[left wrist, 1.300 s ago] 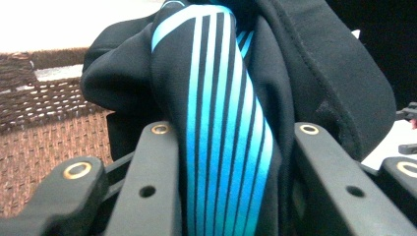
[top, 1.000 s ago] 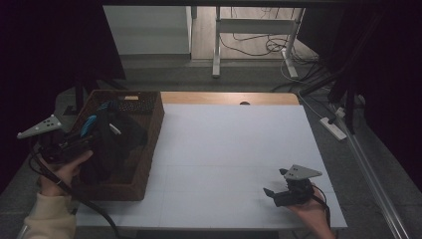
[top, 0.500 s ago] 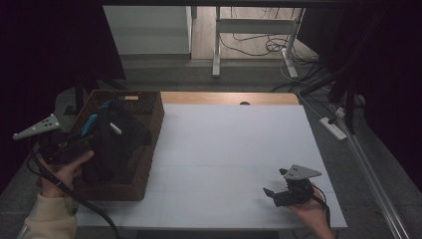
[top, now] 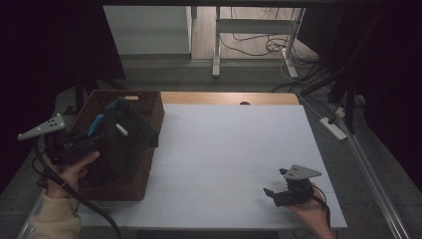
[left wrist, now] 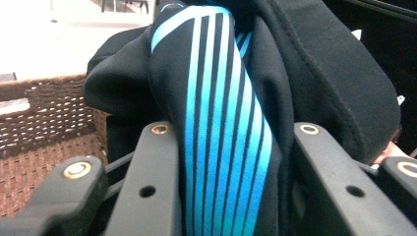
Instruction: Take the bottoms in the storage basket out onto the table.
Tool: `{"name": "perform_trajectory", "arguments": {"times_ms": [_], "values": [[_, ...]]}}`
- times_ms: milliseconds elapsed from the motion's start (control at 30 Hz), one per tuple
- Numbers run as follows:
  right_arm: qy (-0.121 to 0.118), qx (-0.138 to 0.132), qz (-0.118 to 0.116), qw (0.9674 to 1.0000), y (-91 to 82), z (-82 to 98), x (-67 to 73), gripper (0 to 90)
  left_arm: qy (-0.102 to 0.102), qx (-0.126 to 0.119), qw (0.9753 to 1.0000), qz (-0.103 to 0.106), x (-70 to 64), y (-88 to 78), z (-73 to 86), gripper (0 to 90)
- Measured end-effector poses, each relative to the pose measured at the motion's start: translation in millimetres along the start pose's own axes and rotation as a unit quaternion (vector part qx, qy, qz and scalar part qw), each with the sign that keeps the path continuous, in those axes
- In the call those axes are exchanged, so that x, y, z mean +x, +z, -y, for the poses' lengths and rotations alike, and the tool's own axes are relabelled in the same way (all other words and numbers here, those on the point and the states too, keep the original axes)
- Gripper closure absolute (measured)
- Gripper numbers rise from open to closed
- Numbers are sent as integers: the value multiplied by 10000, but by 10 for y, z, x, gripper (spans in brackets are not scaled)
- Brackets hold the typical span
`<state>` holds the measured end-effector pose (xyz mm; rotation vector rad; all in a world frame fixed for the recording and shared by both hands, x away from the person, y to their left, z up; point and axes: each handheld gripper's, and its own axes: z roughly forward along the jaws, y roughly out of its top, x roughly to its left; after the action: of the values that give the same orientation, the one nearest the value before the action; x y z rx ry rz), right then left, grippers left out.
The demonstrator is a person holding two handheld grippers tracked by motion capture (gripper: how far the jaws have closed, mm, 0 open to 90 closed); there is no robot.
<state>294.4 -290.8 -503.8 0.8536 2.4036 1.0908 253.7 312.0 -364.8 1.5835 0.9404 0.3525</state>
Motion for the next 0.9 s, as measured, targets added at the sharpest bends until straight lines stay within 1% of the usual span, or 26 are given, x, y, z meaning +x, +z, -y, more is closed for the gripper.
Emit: {"name": "perform_trajectory", "arguments": {"times_ms": [133, 367, 567, 667, 900], "values": [[4, -21, 0, 10000, -1, 1, -2, 78, 13, -40, 9999, 106, -47, 31, -11, 692], [12, -5, 13, 10000, -2, 0, -2, 78, 81, -25, 9998, 196, -117, 79, -34, 692], [16, -9, 7, 10000, 3, 1, -2, 78, 154, -98, 9993, 317, -192, 123, -94, 692], [20, -14, 9, 10000, 3, 1, -1, 78, 142, -130, 9992, 352, -210, 139, -111, 692], [11, 3, 0, 10000, 2, 1, -3, 78, 188, -102, 9985, 497, -302, 250, -163, 692]]}}
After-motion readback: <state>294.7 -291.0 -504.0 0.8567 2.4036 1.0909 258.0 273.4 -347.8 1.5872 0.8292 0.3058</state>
